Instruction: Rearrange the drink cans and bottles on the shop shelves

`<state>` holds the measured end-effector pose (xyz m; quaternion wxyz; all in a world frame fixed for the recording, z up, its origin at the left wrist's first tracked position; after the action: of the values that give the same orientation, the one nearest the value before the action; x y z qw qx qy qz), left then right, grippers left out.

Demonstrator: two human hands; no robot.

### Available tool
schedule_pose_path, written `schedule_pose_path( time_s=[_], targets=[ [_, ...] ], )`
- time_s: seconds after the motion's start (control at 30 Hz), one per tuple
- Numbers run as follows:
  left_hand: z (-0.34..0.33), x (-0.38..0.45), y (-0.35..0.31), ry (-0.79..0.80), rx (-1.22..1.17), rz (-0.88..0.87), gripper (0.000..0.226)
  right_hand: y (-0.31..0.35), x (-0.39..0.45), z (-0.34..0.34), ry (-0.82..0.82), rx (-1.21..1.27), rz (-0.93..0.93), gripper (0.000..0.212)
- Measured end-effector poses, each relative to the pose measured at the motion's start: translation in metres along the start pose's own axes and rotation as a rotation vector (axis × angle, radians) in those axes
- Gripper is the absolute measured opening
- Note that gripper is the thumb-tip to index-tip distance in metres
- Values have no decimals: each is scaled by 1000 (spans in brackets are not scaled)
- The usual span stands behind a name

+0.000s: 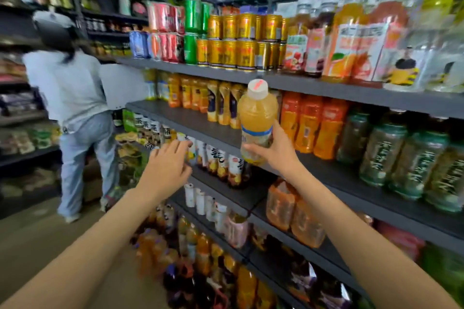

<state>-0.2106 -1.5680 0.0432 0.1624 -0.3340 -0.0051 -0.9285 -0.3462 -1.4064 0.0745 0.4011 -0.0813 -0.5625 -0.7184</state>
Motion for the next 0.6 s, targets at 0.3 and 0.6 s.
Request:
schedule_pose_path(
  time_s=[0.3, 0.6],
  targets=[
    [-59, 95, 201, 37, -15, 155, 55, -26, 153, -162, -29, 60, -42, 80],
    [-151, 174, 319, 140, -48, 22, 52, -100, 188, -289, -87, -23, -171, 70]
  ],
)
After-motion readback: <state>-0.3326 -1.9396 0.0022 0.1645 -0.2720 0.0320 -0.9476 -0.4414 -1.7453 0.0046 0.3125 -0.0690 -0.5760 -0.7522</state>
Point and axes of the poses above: each hand's wrist, its own x-axis towards the middle knuckle, its own z-axis out of the back of the hand, y = z × x, the point moved 10 cm from there along x, towards the middle knuckle, and after that the axes turned 7 degrees about -y, right-handed, at the moved point
